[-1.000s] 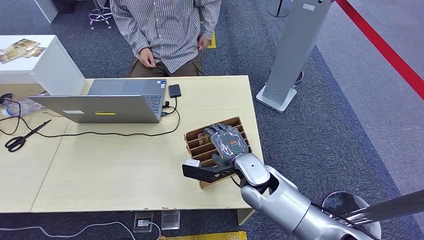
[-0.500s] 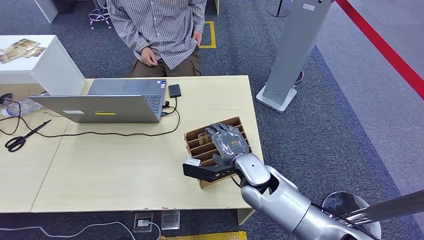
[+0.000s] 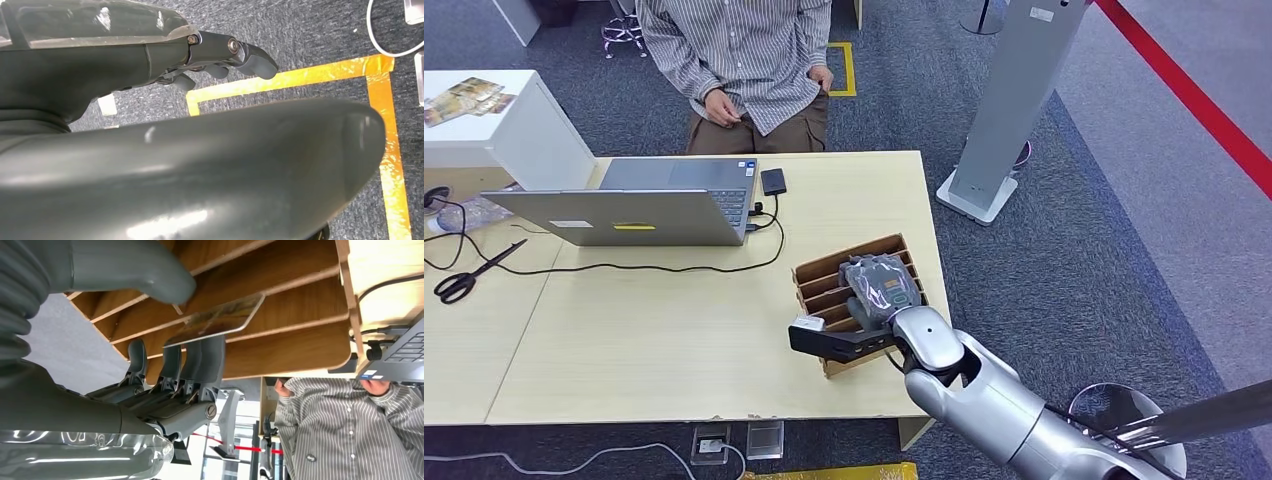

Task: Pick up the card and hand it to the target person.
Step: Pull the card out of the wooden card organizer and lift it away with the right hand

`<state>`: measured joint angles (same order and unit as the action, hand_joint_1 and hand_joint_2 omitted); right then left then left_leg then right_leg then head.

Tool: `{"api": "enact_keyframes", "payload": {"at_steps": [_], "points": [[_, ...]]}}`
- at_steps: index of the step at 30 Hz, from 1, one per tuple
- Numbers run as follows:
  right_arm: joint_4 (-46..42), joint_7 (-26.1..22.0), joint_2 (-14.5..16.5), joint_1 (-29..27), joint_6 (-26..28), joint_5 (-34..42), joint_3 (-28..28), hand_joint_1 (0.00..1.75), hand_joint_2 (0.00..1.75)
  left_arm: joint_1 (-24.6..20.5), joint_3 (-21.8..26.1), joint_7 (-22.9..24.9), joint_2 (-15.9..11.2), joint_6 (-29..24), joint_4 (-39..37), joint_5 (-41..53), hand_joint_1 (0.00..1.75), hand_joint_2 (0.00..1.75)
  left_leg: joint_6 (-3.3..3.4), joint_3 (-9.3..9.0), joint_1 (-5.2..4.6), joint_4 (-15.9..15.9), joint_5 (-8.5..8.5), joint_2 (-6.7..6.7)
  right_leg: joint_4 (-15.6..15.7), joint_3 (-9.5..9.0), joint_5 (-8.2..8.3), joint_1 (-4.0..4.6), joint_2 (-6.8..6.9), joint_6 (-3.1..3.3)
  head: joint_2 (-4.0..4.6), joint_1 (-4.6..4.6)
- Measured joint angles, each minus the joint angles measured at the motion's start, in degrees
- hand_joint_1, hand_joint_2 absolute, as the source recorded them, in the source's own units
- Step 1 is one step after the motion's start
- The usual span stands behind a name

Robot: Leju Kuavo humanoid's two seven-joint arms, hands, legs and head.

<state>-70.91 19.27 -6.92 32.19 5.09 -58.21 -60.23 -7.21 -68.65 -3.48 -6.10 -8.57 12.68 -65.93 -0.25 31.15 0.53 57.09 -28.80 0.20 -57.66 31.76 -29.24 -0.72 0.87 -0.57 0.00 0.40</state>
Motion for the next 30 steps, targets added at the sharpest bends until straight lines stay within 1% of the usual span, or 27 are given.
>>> {"api": "enact_keyframes", "payload": {"at_steps": [2,4,8,10,13,14,30], "points": [[0.05,-0.04,0.07,0.0,0.14,-0.04,0.01,1.02,1.75,0.0,0.0,0.0,0.0,-0.01,0.0,-0.02,0.0,0.0,0.0,0.0,0.0,0.0,0.0,0.0,0.0,0.0,0.0,0.0,0.0,0.0,-0.01,0.0],[0.09,-0.06,0.08,0.0,0.33,-0.07,0.01,1.06,1.75,0.0,0.0,0.0,0.0,-0.01,0.0,-0.07,0.0,0.0,0.0,0.01,0.0,0.0,0.0,0.0,0.0,0.01,0.0,0.0,0.0,0.0,-0.01,0.0],[0.22,-0.16,0.13,0.01,0.9,-0.13,0.03,1.33,1.75,0.0,0.0,0.0,0.0,0.0,0.0,-0.25,0.0,0.0,0.0,0.01,0.0,0.0,0.0,0.0,0.0,0.0,0.0,0.0,0.0,0.0,0.0,0.02],[0.32,-0.29,0.16,0.02,1.27,-0.19,0.04,1.4,1.75,0.01,0.0,0.0,0.0,0.0,0.0,-0.34,0.0,0.0,0.0,0.0,0.0,0.0,0.0,0.0,0.0,0.0,0.0,0.0,0.0,0.0,0.0,0.01],[0.46,-0.4,0.22,0.04,1.9,-0.26,0.05,1.68,1.75,0.02,0.0,0.0,0.0,-0.02,0.0,-0.4,0.0,0.0,0.0,0.0,0.0,0.0,0.0,0.0,0.0,0.0,0.0,0.0,0.0,0.0,-0.01,-0.02],[0.49,-0.4,0.23,0.04,2.15,-0.31,0.07,1.75,1.75,0.02,-0.01,-0.01,0.0,-0.02,0.0,-0.4,0.0,0.0,0.0,0.0,0.0,0.0,0.0,0.0,0.0,0.0,0.0,0.0,0.0,0.0,-0.01,-0.02],[0.53,-0.75,0.22,0.02,6.22,0.0,0.45,1.75,1.75,0.02,0.0,-0.44,0.0,-0.52,0.0,-0.56,0.0,0.0,0.0,0.0,0.0,0.0,0.0,0.0,0.0,0.0,0.0,0.0,0.0,0.0,0.0,-0.03]]}}
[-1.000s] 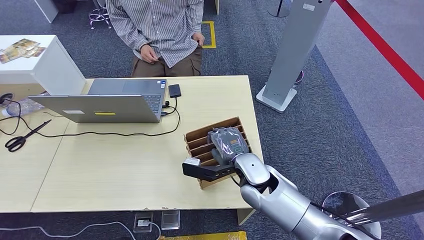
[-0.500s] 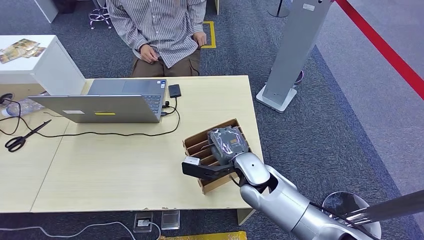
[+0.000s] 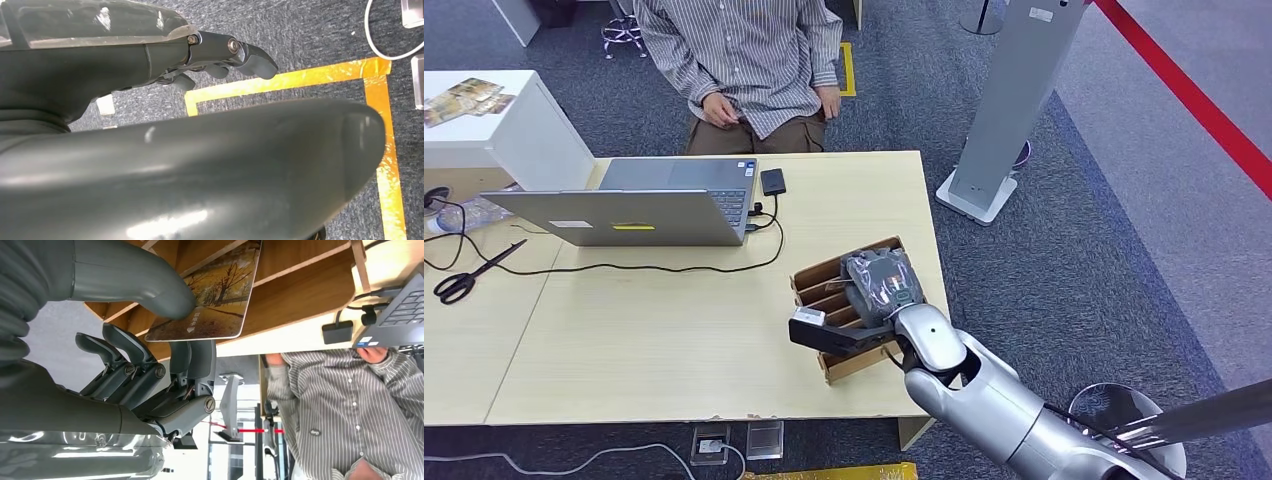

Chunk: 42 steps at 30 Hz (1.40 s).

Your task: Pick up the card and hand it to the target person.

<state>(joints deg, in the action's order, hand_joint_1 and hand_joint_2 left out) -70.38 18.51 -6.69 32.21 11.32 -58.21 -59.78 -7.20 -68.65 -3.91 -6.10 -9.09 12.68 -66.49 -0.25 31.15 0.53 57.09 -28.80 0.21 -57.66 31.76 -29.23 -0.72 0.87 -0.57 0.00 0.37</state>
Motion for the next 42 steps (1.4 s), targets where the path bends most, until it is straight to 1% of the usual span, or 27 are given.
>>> {"api": "enact_keyframes", "payload": {"at_steps": [2,4,7,9,11,13,16,20,25,28,32,37,41,42], "points": [[-0.39,-0.06,-0.05,0.15,-1.05,2.28,0.39,1.75,1.75,0.02,0.0,-0.07,-0.01,-0.01,0.0,-0.09,0.0,0.0,0.0,0.0,0.0,0.0,0.0,0.0,0.0,0.0,0.0,0.0,0.0,0.0,0.0,0.01],[-1.59,-0.05,-0.32,0.81,-4.12,7.0,1.19,1.75,1.75,0.08,0.0,-0.09,-0.03,0.01,0.0,-0.27,0.0,0.0,0.0,0.0,0.0,0.0,0.0,0.0,0.0,0.0,0.0,0.0,-0.01,0.0,0.0,0.02],[-4.71,0.49,-1.38,2.96,-10.81,14.92,2.42,1.75,1.75,0.28,0.0,-0.1,-0.15,0.12,0.0,-0.46,0.0,0.0,0.0,-0.01,0.0,0.01,0.0,0.01,0.0,0.01,0.01,0.0,-0.01,0.0,0.0,0.03],[-7.48,0.99,-2.53,4.74,-15.66,20.55,3.08,1.75,1.75,0.44,0.0,-0.14,-0.31,0.28,0.0,-0.62,0.0,0.0,0.0,-0.01,-0.01,0.02,0.01,0.01,0.0,0.01,0.01,0.0,-0.01,0.0,0.0,0.07],[-10.74,1.49,-3.93,6.6,-19.17,26.32,3.78,1.75,1.75,0.61,0.0,-0.26,-0.5,0.51,0.0,-0.89,0.0,0.0,0.0,0.0,-0.01,0.02,0.01,0.01,0.0,0.02,0.01,-0.01,-0.01,0.0,0.0,0.08],[-13.9,1.93,-5.25,8.57,-20.44,29.76,4.48,1.75,1.75,0.77,0.0,-0.44,-0.68,0.65,0.0,-1.1,0.0,0.0,0.0,0.0,-0.01,0.02,0.0,0.01,0.0,0.03,0.01,-0.01,-0.01,0.0,-0.01,0.07],[-17.78,2.27,-6.73,10.76,-20.64,31.42,5.46,1.75,1.75,0.94,0.0,-0.68,-0.79,0.69,0.0,-1.16,0.0,0.0,0.0,-0.01,-0.01,0.02,0.0,0.01,0.0,0.02,0.01,-0.01,-0.01,0.0,0.0,0.04],[-20.35,2.41,-7.66,11.73,-18.33,29.69,5.86,1.75,1.75,0.96,0.0,-0.85,-0.79,0.69,0.0,-1.24,0.0,0.0,0.0,-0.01,-0.01,0.02,0.0,0.01,0.0,0.01,0.01,0.0,-0.01,0.0,-0.01,-0.01],[-20.22,1.66,-7.8,11.69,-13.71,22.64,5.9,1.75,1.75,0.94,0.0,-0.91,-0.79,0.69,0.0,-1.61,0.0,0.0,0.0,-0.01,-0.01,0.02,0.0,0.01,0.0,0.0,0.01,0.0,-0.01,0.0,-0.02,0.02],[-20.09,1.38,-7.8,11.67,-13.08,21.51,5.89,1.75,1.75,0.93,0.0,-0.95,-0.79,0.69,0.0,-1.67,0.0,0.0,0.0,-0.01,-0.01,0.02,0.0,0.01,0.0,0.0,0.01,0.0,-0.01,0.0,-0.02,0.0],[-16.22,-4.81,-7.8,8.98,-1.43,14.43,7.22,1.75,1.75,0.92,0.0,-1.37,-0.79,0.69,0.0,-2.08,0.0,0.0,0.0,0.01,-0.01,0.02,0.0,0.0,0.0,0.01,0.01,-0.01,0.0,0.0,-0.01,0.07],[-14.8,-6.27,-7.81,7.61,2.1,14.88,8.48,1.75,1.75,0.94,0.0,-1.57,-0.79,0.67,0.0,-2.2,0.0,0.0,0.0,0.0,-0.01,0.02,0.0,0.0,0.0,0.01,0.01,0.0,0.0,0.0,0.0,0.02],[-14.18,-6.45,-7.82,6.81,3.27,15.39,8.94,0.0,1.75,0.95,0.0,-1.83,-0.79,0.68,0.0,-2.25,0.0,0.0,0.0,0.0,-0.01,0.02,0.0,0.0,0.0,0.01,0.01,0.0,0.0,0.0,-0.01,-0.01],[-14.05,-6.46,-7.82,6.65,3.45,15.82,9.0,0.0,1.75,0.95,0.0,-1.84,-0.79,0.68,0.0,-2.25,0.0,0.0,0.0,0.0,-0.01,0.02,0.0,0.0,0.0,0.01,0.01,0.0,0.0,0.0,-0.01,0.01]]}}
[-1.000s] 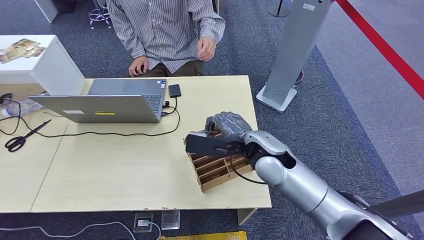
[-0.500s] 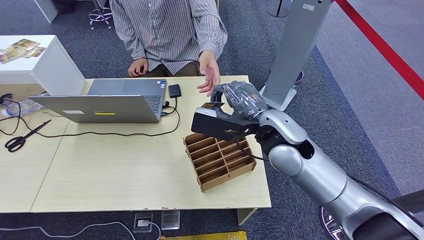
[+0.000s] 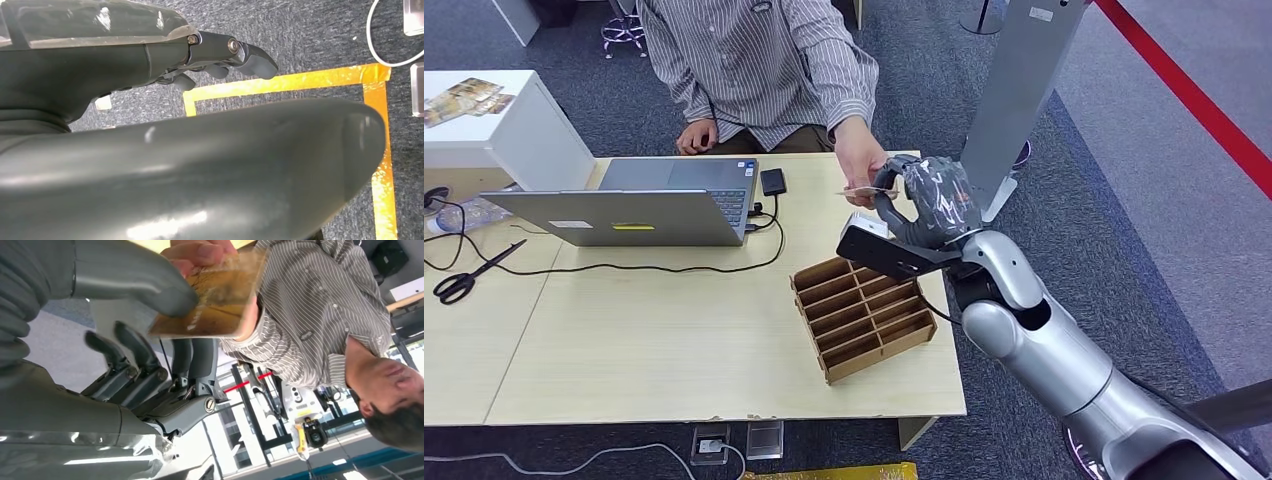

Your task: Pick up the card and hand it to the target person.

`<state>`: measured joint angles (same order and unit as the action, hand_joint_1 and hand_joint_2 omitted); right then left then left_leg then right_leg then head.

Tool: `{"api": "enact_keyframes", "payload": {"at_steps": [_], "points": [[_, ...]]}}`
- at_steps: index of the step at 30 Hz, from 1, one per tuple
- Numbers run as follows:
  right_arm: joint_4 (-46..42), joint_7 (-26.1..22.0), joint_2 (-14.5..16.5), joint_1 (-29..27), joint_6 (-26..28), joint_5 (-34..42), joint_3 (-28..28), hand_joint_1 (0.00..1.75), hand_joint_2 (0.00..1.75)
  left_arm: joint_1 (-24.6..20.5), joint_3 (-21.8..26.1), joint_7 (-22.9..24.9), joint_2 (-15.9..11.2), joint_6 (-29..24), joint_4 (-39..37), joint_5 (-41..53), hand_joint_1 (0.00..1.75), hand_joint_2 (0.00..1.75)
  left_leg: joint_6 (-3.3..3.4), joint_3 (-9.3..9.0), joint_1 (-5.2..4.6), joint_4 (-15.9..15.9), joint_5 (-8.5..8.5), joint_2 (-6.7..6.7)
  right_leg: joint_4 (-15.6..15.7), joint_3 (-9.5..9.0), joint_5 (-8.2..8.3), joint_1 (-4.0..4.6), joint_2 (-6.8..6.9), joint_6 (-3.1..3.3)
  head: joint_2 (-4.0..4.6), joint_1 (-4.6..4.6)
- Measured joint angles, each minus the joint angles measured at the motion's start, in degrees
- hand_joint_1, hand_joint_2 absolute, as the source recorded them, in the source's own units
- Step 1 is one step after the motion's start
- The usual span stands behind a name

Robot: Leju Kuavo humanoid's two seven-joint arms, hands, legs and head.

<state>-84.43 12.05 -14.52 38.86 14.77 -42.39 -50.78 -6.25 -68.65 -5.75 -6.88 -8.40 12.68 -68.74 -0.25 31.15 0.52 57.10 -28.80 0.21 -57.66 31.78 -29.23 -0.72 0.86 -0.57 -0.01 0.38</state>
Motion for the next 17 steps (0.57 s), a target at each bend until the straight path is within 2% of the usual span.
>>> {"api": "enact_keyframes", "payload": {"at_steps": [10,17], "points": [[0.26,0.26,-0.25,-1.47,1.19,6.43,0.29,0.0,1.75,0.01,0.15,0.22,-0.02,-1.59,0.0,-1.0,0.0,0.0,0.0,-0.01,0.0,0.0,0.0,0.0,0.0,0.0,0.0,0.0,0.0,0.0,0.01,0.03],[-2.43,1.31,-1.79,-6.68,2.77,11.66,1.44,0.0,1.75,0.06,0.26,0.38,-0.03,-2.2,0.0,-1.77,0.0,0.0,0.0,0.0,0.0,0.0,-0.01,-0.01,0.01,0.01,0.0,0.0,0.01,0.0,0.0,0.02]]}}
